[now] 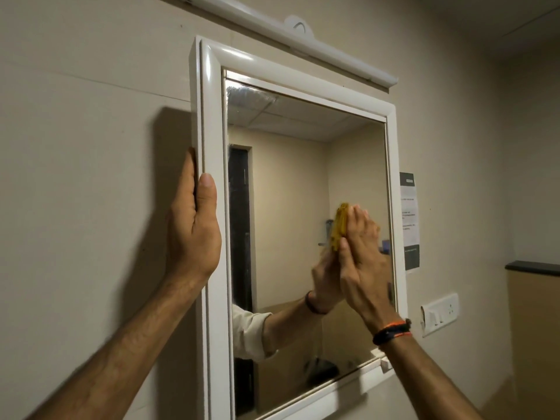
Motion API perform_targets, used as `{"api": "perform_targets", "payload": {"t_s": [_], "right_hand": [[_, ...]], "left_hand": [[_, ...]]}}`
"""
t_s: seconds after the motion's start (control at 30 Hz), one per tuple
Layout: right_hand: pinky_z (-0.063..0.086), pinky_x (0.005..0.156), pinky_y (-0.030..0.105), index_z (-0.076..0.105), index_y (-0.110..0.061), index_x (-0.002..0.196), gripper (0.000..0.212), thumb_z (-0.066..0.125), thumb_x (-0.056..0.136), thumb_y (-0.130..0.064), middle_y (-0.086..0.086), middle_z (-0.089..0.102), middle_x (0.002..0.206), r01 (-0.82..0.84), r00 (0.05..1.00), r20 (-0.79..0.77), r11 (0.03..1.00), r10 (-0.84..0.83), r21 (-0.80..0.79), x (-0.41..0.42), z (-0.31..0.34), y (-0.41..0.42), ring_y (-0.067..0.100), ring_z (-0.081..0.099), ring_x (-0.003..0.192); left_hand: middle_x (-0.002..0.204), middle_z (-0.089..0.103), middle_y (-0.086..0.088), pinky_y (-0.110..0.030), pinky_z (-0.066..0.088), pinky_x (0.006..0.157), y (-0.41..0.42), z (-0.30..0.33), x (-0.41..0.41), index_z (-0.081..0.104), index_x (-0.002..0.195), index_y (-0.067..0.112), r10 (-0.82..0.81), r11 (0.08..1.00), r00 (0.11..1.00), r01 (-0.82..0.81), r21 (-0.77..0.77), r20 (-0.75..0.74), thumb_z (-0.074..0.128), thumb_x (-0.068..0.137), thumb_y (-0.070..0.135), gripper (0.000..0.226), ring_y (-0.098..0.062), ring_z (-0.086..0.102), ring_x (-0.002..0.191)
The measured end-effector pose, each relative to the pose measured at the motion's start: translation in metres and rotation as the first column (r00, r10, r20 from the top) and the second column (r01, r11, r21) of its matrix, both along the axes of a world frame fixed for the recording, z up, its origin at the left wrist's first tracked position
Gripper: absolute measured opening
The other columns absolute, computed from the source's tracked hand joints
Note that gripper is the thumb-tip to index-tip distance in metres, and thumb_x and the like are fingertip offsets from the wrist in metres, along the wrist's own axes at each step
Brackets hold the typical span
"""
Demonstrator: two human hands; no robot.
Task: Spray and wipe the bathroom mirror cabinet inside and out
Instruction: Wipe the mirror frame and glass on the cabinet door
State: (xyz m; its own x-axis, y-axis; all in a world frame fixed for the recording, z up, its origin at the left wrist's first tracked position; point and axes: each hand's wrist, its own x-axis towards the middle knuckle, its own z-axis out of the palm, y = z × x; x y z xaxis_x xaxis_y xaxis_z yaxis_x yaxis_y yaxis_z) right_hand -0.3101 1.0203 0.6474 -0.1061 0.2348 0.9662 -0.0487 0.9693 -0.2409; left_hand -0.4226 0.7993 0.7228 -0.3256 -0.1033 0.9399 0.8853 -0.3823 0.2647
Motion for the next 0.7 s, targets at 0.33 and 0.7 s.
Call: {"api": "perform_targets", "payload": {"t_s": [0.33,0.7], "right_hand": [[0.008,0.123,0.049,0.028,-0.008,0.151,0.056,0.037,0.098,-0.022,0.007,0.02,0.161,-0.11,0.994,0.013,0.951,0.111,0.29,-0.046,-0.005,-0.145,0.023,0.012,0.151],[0.016,0.121,0.051,0.033,-0.004,0.148,0.053,0.038,0.099,-0.023,0.01,0.026,0.159,-0.104,0.995,0.02,0.949,0.102,0.297,-0.042,-0.037,-0.141,0.025,0.017,0.15]], "left_hand": [[0.155,0.032,0.007,-0.025,0.025,0.118,-0.001,0.003,0.004,0.027,0.152,0.014,-0.001,1.0,1.0,0.002,-0.03,0.022,0.033,0.102,0.034,0.054,0.002,0.028,0.142],[0.154,0.027,0.017,-0.021,0.024,0.117,-0.007,-0.051,0.014,0.022,0.153,0.019,0.028,0.995,0.999,-0.024,-0.092,0.045,0.032,0.106,0.027,0.049,0.007,0.024,0.142]]}}
